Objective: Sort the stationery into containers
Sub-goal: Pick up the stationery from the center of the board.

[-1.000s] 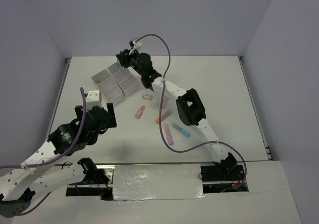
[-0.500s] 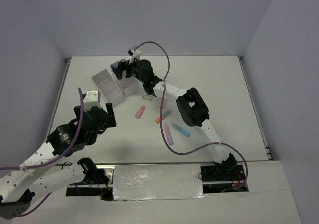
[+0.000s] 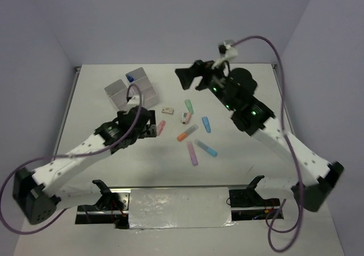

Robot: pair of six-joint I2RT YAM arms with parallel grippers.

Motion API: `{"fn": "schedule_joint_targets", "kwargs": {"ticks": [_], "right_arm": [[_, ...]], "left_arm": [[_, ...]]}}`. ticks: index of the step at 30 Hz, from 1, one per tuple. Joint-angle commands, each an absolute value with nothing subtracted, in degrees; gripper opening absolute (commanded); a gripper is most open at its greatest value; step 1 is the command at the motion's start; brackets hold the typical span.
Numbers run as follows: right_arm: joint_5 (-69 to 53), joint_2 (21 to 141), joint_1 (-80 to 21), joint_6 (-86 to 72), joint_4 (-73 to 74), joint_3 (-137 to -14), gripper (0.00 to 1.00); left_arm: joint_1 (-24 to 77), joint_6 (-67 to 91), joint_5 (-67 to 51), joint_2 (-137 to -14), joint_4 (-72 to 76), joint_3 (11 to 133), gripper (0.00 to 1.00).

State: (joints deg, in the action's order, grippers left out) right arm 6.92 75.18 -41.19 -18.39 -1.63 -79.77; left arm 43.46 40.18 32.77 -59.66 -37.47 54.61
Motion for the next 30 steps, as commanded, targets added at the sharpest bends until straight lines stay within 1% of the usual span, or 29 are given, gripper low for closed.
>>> {"fn": "schedule_joint_targets", "kwargs": {"ticks": [1, 2, 4, 6, 9, 11, 16, 21, 25, 28, 29, 30], "right_arm": [[9.1, 66.5, -41.3, -22.1, 17.7, -69.5, 1.00], [7.6, 61.1, -41.3, -22.1, 19.6, -65.5, 1.00], [5.5, 54.8, -41.3, -22.6, 20.4, -61.3, 1.00], [4.9, 52.0, -41.3, -23.1, 24.1, -59.2, 1.00], [2.3, 48.4, -41.3, -23.5, 25.0, -55.6, 1.00], [0.7, 46.7, -41.3, -23.3, 23.0, -52.8, 1.00], [-3.1, 46.7, -41.4, -22.9, 20.0, -50.9, 1.00], [-3.3, 49.2, -41.4, -22.2, 20.2, -52.5, 1.00], [-3.3, 48.6, -41.4, -23.0, 18.7, -51.6, 1.00], [-3.6, 47.8, -41.4, -23.9, 17.2, -50.4, 1.00], [-3.6, 47.7, -41.4, -24.1, 17.1, -50.4, 1.00], [-3.6, 47.7, -41.4, -24.3, 17.1, -50.4, 1.00]], "left_arm": [[38.5, 36.3, 22.3, -71.8, -25.9, 57.2, 0.99], [38.3, 35.7, 23.6, -73.7, -24.7, 58.3, 0.99], [37.3, 32.5, 21.8, -78.4, -20.3, 59.0, 0.99], [34.7, 31.6, 15.2, -81.2, -18.1, 59.6, 0.99], [33.8, 28.8, 14.8, -86.0, -16.1, 61.2, 0.99], [33.8, 27.3, 14.4, -89.0, -16.1, 63.1, 0.98], [31.5, 24.3, 13.6, -95.5, -16.4, 65.5, 0.94], [30.4, 23.6, 11.6, -99.3, -15.6, 65.0, 0.86], [30.4, 23.2, 11.2, -101.9, -13.7, 63.6, 0.84], [30.4, 23.1, 9.8, -104.3, -12.9, 63.3, 0.76], [30.4, 23.5, 9.4, -104.8, -12.7, 62.9, 0.75], [30.5, 23.7, 9.1, -104.9, -12.2, 61.8, 0.67]]}}
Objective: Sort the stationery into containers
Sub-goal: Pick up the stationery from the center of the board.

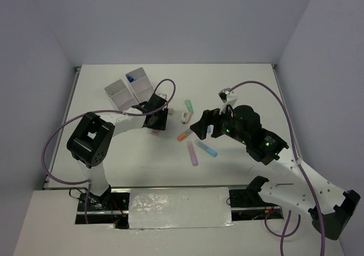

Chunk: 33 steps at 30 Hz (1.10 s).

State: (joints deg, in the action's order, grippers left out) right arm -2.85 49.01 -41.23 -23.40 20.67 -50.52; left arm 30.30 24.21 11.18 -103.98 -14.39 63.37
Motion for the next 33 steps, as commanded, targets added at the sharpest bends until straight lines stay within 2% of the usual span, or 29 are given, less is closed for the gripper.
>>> {"fn": "schedule_joint_targets", "kwargs": {"ticks": [1, 7, 11, 12, 15, 27, 33], "right_arm": [[-3.6, 47.8, -41.4, -24.3, 17.1, -50.4, 1.00], [-4.0, 48.3, -41.4, -24.7, 15.7, -50.0, 1.00], [-5.8, 49.5, -41.3, -25.6, 13.2, -49.0, 1.00], [-6.6, 50.2, -41.3, -25.9, 12.5, -48.6, 1.00], [-7.1, 51.0, -41.3, -26.3, 11.7, -48.1, 1.00], [-0.2, 55.2, -40.1, -36.4, 4.3, -42.0, 1.00], [-6.7, 61.2, -39.4, -43.8, -5.5, -39.9, 0.98]], "left_arm": [[30.8, 24.7, 9.5, -104.8, -11.8, 60.9, 0.63], [33.7, 28.3, 11.0, -101.9, -9.5, 53.3, 0.52], [35.7, 30.2, 11.2, -102.1, -8.8, 50.5, 0.26], [36.1, 30.6, 11.9, -102.0, -8.8, 49.8, 0.13], [37.5, 31.7, 13.6, -101.0, -9.1, 48.7, 0.00], [39.8, 33.5, 16.0, -79.8, -0.8, 38.9, 0.00], [40.3, 29.3, 9.5, -67.1, 11.5, 30.4, 0.00]]}}
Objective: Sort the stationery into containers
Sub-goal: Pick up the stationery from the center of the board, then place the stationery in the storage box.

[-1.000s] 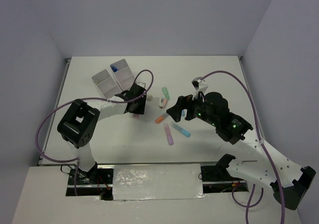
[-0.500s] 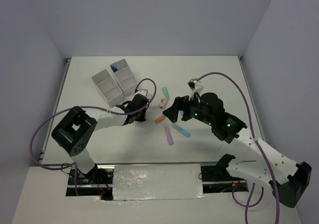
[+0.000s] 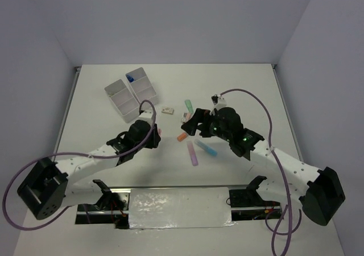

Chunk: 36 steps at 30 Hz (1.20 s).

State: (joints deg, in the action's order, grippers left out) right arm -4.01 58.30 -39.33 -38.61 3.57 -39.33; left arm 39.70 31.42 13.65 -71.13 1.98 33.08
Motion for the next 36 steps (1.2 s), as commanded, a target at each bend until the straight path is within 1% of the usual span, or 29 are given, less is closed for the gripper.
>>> {"fn": "schedule_joint_targets", "kwargs": {"ticks": [1, 4, 8, 17, 18, 20, 21, 22, 23, 24, 25, 26, 27, 28, 29, 32, 34, 36], "right_arm": [[-7.0, 62.1, -39.5, -44.5, -6.5, -40.0, 0.97], [-10.5, 65.6, -40.2, -47.6, -13.0, -39.3, 0.93], [-12.0, 70.0, -42.4, -47.5, -13.4, -42.0, 0.90], [-11.2, 80.7, -46.6, -47.5, -14.6, -46.5, 0.81], [-11.7, 82.4, -46.9, -47.3, -14.9, -47.3, 0.74], [-12.2, 83.9, -47.2, -47.1, -15.4, -48.2, 0.64], [-12.9, 85.1, -47.5, -46.9, -15.6, -48.9, 0.53], [-13.2, 85.5, -47.7, -46.8, -16.0, -49.2, 0.47], [-13.4, 86.2, -48.0, -46.8, -16.0, -49.7, 0.34], [-13.6, 86.4, -48.4, -46.8, -16.3, -49.8, 0.27], [-13.5, 86.6, -48.6, -46.7, -16.3, -49.9, 0.23], [-13.4, 86.6, -48.8, -46.7, -16.1, -50.0, 0.21], [-13.4, 86.5, -49.0, -46.6, -16.2, -50.0, 0.15], [-13.4, 86.4, -49.0, -46.5, -15.9, -50.0, 0.06], [-13.1, 86.1, -49.0, -46.5, -15.6, -50.0, 0.02], [-11.1, 83.2, -49.0, -45.5, -14.7, -49.2, 0.00], [-8.5, 81.0, -49.0, -44.3, -10.9, -49.2, 0.00], [-4.1, 77.7, -48.9, -42.7, -7.7, -49.0, 0.00]], "left_arm": [[40.5, 28.9, 8.7, -64.1, 12.9, 29.5, 0.00], [40.9, 27.9, 5.5, -58.8, 17.1, 25.7, 0.00], [41.1, 27.2, 2.4, -53.9, 19.5, 24.0, 0.00], [41.5, 26.7, -3.2, -52.8, 23.4, 22.4, 0.00], [41.5, 26.7, -4.1, -52.9, 23.8, 22.2, 0.00], [41.6, 26.8, -4.5, -53.3, 24.1, 22.5, 0.00], [41.7, 26.7, -4.7, -53.5, 24.0, 22.8, 0.00], [41.7, 26.7, -4.8, -53.6, 23.9, 22.9, 0.00], [41.7, 26.6, -4.7, -53.8, 23.7, 22.9, 0.00], [41.7, 26.7, -4.6, -53.7, 23.7, 23.1, 0.00], [41.7, 26.7, -4.0, -53.5, 23.6, 23.1, 0.00], [41.7, 26.8, -4.0, -53.4, 23.5, 23.1, 0.00], [41.7, 26.8, -4.0, -53.2, 23.5, 23.1, 0.00], [41.7, 27.2, -3.6, -53.1, 23.2, 23.5, 0.00], [41.7, 27.5, -3.5, -53.1, 21.6, 24.0, 0.00], [41.8, 31.4, -3.9, -53.3, 16.5, 29.0, 0.00], [41.7, 35.9, -4.8, -53.4, 13.8, 31.7, 0.00], [41.7, 39.4, -8.4, -54.4, 12.0, 35.0, 0.00]]}}
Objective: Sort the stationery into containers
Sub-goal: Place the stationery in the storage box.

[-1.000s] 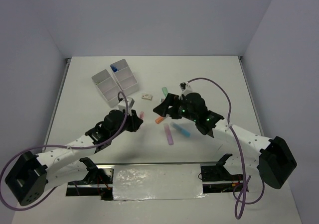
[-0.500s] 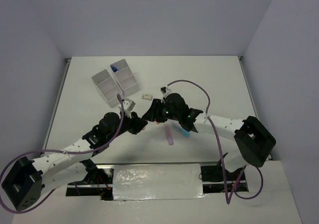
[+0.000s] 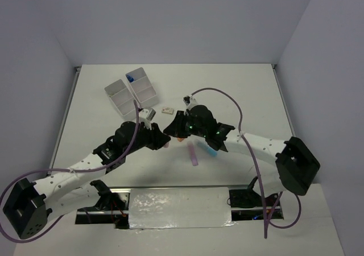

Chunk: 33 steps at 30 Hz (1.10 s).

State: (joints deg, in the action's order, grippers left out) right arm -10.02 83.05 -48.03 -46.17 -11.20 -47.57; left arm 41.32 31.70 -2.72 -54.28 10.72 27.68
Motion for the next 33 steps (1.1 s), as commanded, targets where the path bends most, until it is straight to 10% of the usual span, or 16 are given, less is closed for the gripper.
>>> {"fn": "schedule_joint_targets", "kwargs": {"ticks": [1, 16, 24, 28, 29, 33], "right_arm": [[-2.9, 76.7, -49.0, -42.3, -6.8, -48.8, 0.00], [1.0, 71.9, -48.0, -37.6, -4.9, -48.3, 0.00], [4.1, 82.9, -47.8, -28.4, -10.1, -60.4, 0.00], [6.8, 93.8, -45.0, -26.6, -10.7, -72.4, 0.00], [4.9, 95.4, -43.9, -27.2, -10.7, -73.9, 0.00], [-5.8, 99.7, -39.8, -32.9, -14.6, -76.8, 0.00]], "left_arm": [[41.7, 40.2, -10.5, -55.0, 12.1, 35.9, 0.00], [41.7, 43.6, -21.3, -52.2, 16.4, 39.8, 0.02], [41.7, 35.9, 4.8, -49.9, -24.2, 51.7, 0.12], [41.7, 38.0, 19.2, -50.0, -41.4, 57.3, 0.59], [41.7, 38.9, 25.3, -50.1, -44.5, 59.0, 0.95], [41.1, 38.9, 30.9, -47.8, -47.6, 58.1, 0.99]]}}
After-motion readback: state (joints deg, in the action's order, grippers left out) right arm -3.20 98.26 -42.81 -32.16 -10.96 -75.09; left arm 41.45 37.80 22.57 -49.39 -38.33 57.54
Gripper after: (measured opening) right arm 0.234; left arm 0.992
